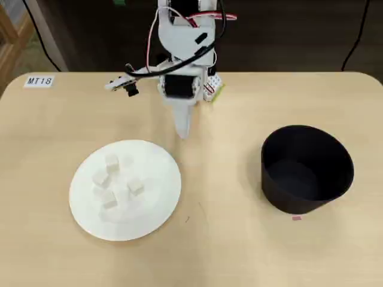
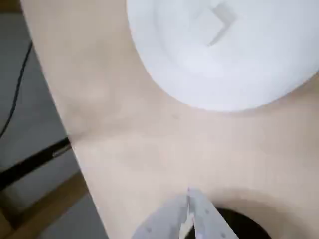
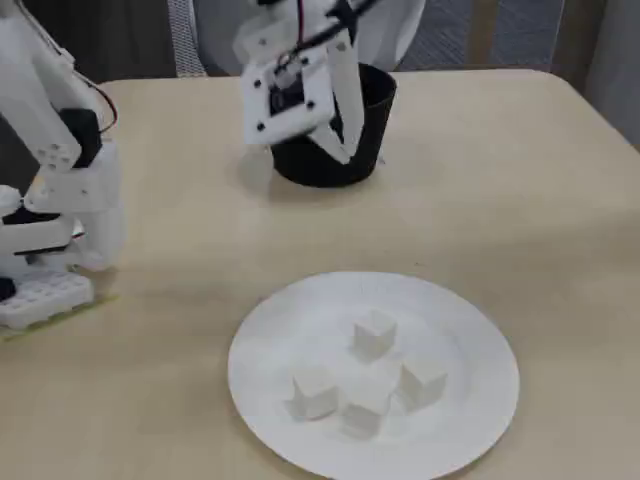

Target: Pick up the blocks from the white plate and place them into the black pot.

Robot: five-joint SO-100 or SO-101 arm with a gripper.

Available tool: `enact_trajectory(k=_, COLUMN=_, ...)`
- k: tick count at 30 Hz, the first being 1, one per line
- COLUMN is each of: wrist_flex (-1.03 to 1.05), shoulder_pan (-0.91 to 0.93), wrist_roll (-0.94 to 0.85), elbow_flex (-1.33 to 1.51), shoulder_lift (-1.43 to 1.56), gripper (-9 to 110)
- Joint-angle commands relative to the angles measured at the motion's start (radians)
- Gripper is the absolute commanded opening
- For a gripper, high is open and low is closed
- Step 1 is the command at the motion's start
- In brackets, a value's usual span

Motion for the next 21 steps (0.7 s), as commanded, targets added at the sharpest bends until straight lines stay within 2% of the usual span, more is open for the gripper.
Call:
enact_trajectory(k=1, wrist_flex=-0.046, shoulder_pan=0.075, wrist_roll=0.032, elbow_flex=-0.098, shoulder_lift=-0.087, gripper=-2)
enact_trajectory(k=10, wrist_flex=-0.023, shoulder_pan=0.245, wrist_roll=0.233, elbow_flex=-0.379, shoulder_lift=-0.374, gripper=-2)
enact_trajectory(k=16, wrist_flex=-0.023, shoulder_pan=0.288, wrist_roll=0.425, elbow_flex=-0.39, shoulder_lift=-0.451, gripper=-2)
enact_trajectory(k=21, wrist_flex=-0.032, shoulder_pan=0.307, wrist_roll=0.511, elbow_flex=-0.391, shoulder_lift=-0.5, gripper=-2)
